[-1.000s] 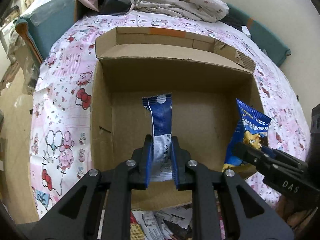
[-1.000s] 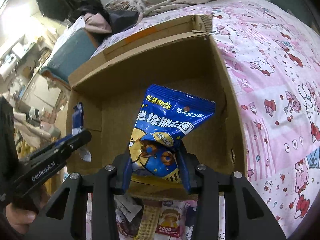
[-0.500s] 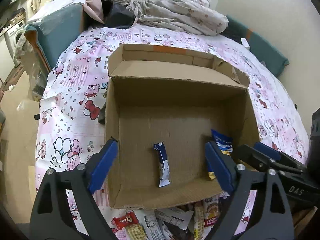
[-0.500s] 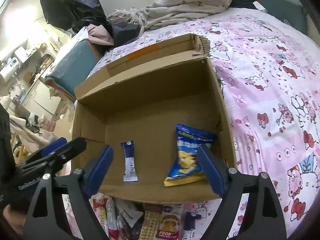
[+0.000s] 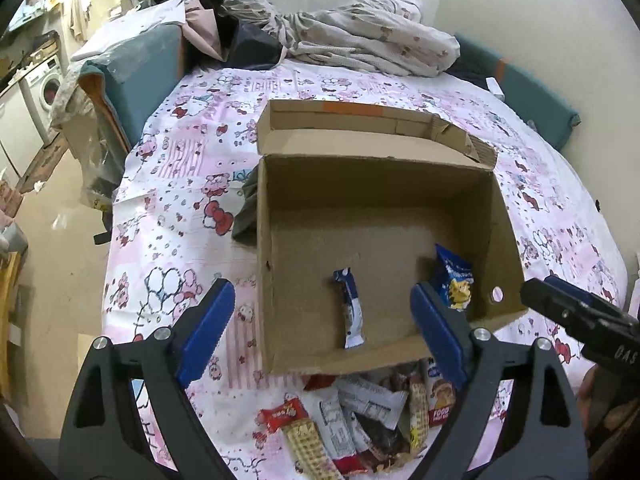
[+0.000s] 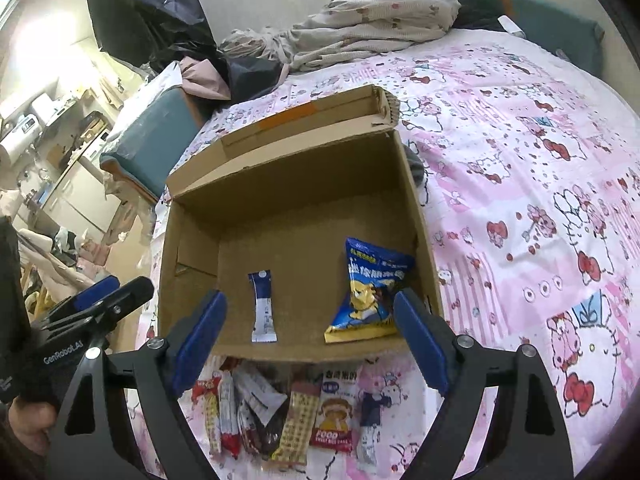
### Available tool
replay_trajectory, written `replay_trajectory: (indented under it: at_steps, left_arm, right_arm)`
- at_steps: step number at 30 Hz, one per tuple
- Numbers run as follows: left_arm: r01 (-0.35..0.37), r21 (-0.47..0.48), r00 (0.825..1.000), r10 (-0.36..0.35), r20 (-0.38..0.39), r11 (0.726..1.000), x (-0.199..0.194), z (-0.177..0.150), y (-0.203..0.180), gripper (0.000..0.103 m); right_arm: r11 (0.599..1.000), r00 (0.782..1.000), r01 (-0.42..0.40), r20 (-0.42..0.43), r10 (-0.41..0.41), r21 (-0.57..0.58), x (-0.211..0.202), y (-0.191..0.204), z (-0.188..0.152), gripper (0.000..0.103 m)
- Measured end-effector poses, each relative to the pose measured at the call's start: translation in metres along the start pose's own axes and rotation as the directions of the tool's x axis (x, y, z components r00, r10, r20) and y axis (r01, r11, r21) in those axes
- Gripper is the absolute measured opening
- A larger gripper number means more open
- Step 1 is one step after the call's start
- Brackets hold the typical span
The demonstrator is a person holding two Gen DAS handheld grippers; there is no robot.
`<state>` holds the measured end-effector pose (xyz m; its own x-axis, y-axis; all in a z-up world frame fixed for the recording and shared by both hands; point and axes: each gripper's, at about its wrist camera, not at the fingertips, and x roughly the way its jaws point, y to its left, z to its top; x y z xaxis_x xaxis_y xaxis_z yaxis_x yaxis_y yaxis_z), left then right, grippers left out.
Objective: Organize snacks
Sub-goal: 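Move the left tool back to the pile and grasp the checkered wafer bar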
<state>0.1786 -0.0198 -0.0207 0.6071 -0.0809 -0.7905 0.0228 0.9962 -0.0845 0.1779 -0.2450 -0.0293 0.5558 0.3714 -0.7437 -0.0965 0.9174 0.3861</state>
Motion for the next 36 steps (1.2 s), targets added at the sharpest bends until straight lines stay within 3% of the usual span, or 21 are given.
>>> replay_trajectory:
  at_steps: [7, 10, 12, 18, 23, 27, 29, 33, 36]
  left_arm:
    - [0.061, -0.081, 0.997, -0.064, -0.033, 0.995, -0.011, -0.016, 0.016, 0.087]
    - [0.044, -0.094, 0.998, -0.048, -0.033, 0.995, -0.018, -0.025, 0.018, 0.094]
    - [0.042, -0.097, 0.998, -0.045, -0.036, 0.994, -0.023, -0.031, 0.019, 0.099]
    - [0.02, -0.075, 0.999, -0.023, -0.034, 0.997, -0.035, -0.048, 0.015, 0.099]
    - [-0.006, -0.146, 0.997, -0.005, -0.08, 0.989, -0.027, -0.058, 0.028, 0.099]
    - [-0.022, -0.213, 0.99, -0.009, -0.143, 0.977, -0.013, -0.066, 0.04, 0.099]
    - [-0.031, -0.227, 0.98, -0.016, -0.2, 0.973, 0.0, -0.073, 0.041, 0.098]
    - [-0.028, -0.272, 0.947, -0.061, -0.314, 0.962, 0.025, -0.091, 0.045, 0.071]
    - [-0.057, -0.258, 0.921, -0.048, -0.385, 0.964, 0.04, -0.106, 0.042, 0.069]
  right_arm:
    - [1.0, 1.0, 0.012, -0.015, -0.012, 0.014, -0.009, 0.0, -0.015, 0.088]
    - [0.999, 0.999, 0.038, 0.0, -0.038, 0.008, -0.017, 0.004, -0.022, 0.088]
    - [1.0, 1.0, -0.008, 0.03, 0.008, -0.012, -0.026, 0.01, -0.027, 0.088]
    - [0.999, 0.998, 0.036, 0.057, -0.035, -0.023, -0.042, 0.013, -0.042, 0.088]
    - [0.997, 0.997, 0.072, 0.043, -0.071, -0.027, -0.047, 0.007, -0.049, 0.088]
    - [0.993, 0.993, 0.116, -0.038, -0.115, 0.035, -0.037, -0.012, -0.06, 0.088]
    - [0.991, 0.991, 0.112, -0.076, -0.107, 0.067, -0.03, -0.021, -0.062, 0.088]
    - [0.986, 0.989, 0.095, -0.129, -0.077, 0.138, -0.017, -0.033, -0.063, 0.088]
    - [0.985, 0.987, 0.095, -0.144, -0.074, 0.147, -0.012, -0.032, -0.063, 0.088]
